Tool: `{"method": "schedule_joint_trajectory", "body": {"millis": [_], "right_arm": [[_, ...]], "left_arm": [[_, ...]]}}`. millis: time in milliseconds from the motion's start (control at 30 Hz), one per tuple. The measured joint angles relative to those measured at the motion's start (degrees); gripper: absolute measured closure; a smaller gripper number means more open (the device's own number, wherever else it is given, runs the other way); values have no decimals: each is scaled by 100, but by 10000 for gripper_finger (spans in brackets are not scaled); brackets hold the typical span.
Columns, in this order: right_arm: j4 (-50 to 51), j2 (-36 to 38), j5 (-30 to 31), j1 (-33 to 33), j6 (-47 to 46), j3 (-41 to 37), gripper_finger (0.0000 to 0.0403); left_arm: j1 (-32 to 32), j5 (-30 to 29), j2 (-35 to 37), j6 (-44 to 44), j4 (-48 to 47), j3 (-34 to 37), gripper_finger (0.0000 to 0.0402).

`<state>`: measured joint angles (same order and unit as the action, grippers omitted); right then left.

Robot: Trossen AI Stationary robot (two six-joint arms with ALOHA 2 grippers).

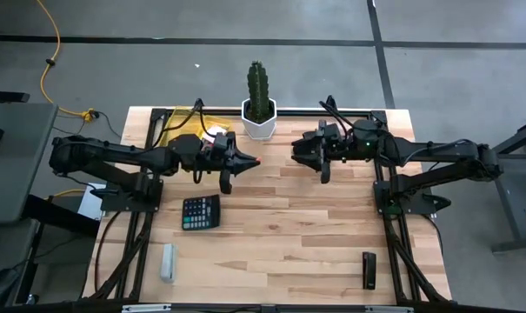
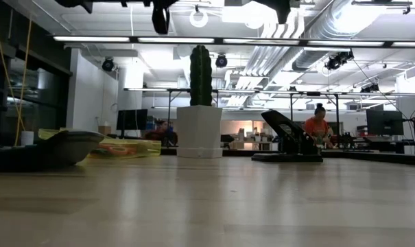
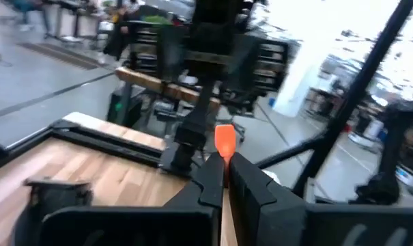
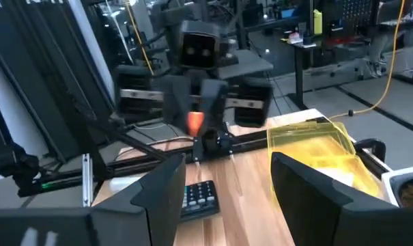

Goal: Pack school essentials
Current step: Put the orange cap eraser into the transparent yellow supply box

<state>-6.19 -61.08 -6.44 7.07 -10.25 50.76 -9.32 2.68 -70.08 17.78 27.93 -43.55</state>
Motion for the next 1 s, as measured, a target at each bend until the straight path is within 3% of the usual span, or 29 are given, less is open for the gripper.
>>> {"method": "schedule_joint_trajectory", "body": {"millis": [333,767,867,1000], "right_arm": [[-372,-458,-345,0,-204,-5,197],[-665,-439,-441,-13,-173,-7,197],[-663,-439,-441,-13,-173,-7,197],[-654,-439,-443,-13,-173,-7,197]], "left_arm": [[114,130,33,-247,154,-4,401],[114,43,33,7,146,-4,401],[-89,-134,47,112,-721,-283,401],[-762,-498,101,-67,-3425,-1210,401]]}}
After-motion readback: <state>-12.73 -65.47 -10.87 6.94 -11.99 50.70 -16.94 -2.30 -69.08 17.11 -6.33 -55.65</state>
